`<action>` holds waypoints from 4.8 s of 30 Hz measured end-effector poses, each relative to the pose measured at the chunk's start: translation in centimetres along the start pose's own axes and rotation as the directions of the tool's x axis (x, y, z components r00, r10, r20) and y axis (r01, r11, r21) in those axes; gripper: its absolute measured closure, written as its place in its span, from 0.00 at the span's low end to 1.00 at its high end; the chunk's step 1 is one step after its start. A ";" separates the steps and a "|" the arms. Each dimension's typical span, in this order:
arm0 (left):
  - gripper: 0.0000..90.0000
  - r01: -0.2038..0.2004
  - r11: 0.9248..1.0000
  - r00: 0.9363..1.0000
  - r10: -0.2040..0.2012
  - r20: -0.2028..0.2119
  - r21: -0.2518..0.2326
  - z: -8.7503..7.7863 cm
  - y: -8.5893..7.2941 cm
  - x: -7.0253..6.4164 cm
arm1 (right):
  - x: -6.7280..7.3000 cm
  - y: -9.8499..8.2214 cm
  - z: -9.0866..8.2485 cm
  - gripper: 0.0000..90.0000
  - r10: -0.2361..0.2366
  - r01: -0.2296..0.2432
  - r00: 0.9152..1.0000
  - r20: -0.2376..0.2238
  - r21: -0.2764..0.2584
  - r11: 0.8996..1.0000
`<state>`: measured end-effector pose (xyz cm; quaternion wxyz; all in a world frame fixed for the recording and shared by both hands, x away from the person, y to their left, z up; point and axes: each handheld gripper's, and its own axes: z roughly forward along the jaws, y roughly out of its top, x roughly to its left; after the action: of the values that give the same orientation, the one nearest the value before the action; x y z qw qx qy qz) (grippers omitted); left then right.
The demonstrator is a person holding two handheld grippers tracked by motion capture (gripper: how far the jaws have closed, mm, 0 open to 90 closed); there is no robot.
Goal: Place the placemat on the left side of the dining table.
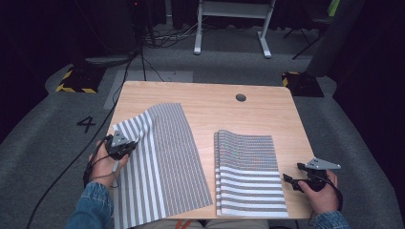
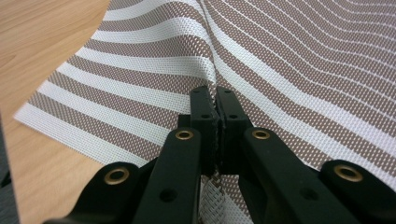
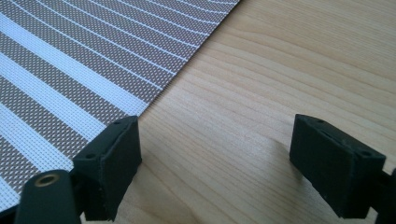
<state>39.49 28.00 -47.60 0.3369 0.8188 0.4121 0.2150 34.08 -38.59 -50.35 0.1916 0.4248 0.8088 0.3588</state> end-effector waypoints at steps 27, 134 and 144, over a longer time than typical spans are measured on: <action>0.38 0.111 0.989 0.990 -0.119 -0.075 -0.096 -1.3 2.3 -2.0 | 0.0 0.0 0.0 0.18 0.001 -0.001 1.000 0.001 0.000 1.000; 0.35 0.086 0.988 0.996 -0.080 0.045 -0.131 -10.0 -10.4 -11.8 | 0.0 0.0 0.0 0.18 0.001 -0.001 1.000 -0.001 0.000 1.000; 0.35 0.099 0.988 0.994 -0.093 0.057 -0.117 -9.3 -12.6 -11.7 | 0.0 0.0 0.0 0.18 0.001 -0.001 1.000 0.000 0.000 1.000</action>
<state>20.27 27.34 -51.32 0.4058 0.7816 0.4286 0.2017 34.06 -38.57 -50.34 0.1913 0.4250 0.8088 0.3588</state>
